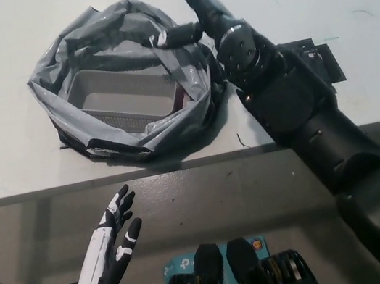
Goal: Use the right hand to pick up a small rectangular container and put it into a plastic bag and lift the bag
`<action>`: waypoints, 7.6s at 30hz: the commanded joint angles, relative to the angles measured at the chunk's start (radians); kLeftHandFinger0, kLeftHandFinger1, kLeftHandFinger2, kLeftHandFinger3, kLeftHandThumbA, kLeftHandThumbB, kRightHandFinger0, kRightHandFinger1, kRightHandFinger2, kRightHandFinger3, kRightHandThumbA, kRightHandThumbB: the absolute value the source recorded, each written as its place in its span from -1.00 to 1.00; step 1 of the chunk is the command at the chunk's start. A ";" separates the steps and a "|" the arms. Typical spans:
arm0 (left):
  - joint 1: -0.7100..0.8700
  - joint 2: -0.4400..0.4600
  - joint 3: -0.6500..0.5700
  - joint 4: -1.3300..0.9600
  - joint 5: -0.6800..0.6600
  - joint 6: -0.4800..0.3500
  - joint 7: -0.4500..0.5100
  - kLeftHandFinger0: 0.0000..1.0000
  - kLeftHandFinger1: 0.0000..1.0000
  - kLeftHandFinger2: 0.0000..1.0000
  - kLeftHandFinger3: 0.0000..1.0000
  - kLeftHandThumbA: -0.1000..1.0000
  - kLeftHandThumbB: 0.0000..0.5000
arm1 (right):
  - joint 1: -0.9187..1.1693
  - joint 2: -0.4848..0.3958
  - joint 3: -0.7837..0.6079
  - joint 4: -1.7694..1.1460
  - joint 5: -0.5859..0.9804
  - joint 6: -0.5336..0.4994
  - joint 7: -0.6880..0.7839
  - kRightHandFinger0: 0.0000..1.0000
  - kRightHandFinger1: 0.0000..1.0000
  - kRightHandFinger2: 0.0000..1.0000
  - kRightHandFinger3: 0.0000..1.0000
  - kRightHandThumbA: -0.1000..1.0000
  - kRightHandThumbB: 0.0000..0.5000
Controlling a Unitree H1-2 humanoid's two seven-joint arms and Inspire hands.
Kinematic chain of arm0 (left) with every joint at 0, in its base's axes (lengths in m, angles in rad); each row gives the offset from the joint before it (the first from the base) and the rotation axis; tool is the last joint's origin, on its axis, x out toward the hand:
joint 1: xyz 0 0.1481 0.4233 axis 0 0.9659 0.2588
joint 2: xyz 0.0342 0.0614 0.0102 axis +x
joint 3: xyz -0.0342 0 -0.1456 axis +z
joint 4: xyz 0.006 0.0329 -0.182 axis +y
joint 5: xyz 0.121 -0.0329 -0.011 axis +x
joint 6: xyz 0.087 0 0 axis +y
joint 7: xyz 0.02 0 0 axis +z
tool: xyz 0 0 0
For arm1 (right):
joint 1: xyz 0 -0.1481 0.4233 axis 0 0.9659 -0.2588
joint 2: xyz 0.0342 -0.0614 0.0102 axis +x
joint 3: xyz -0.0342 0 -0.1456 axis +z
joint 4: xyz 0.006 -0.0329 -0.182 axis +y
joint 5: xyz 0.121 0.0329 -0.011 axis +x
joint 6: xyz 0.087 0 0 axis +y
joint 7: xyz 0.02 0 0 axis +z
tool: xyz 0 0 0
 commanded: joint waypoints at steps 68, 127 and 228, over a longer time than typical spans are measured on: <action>-0.048 0.025 -0.015 -0.028 0.001 -0.014 -0.018 1.00 1.00 1.00 1.00 0.73 -0.03 | -0.377 0.040 -0.935 -0.068 0.970 0.294 0.005 -1.00 -0.48 0.42 0.78 0.38 -1.00; -0.086 0.051 -0.046 -0.071 0.072 0.005 -0.024 1.00 1.00 1.00 1.00 0.40 -0.18 | -0.486 0.153 -0.578 -0.436 1.183 0.294 -0.189 -1.00 -0.31 0.40 0.66 -0.21 -1.00; -0.060 0.071 0.022 -0.084 -0.062 -0.006 -0.040 1.00 1.00 1.00 1.00 1.00 0.32 | 0.946 -0.257 -0.057 -1.849 0.205 -0.105 0.006 1.00 1.00 1.00 1.00 1.00 0.31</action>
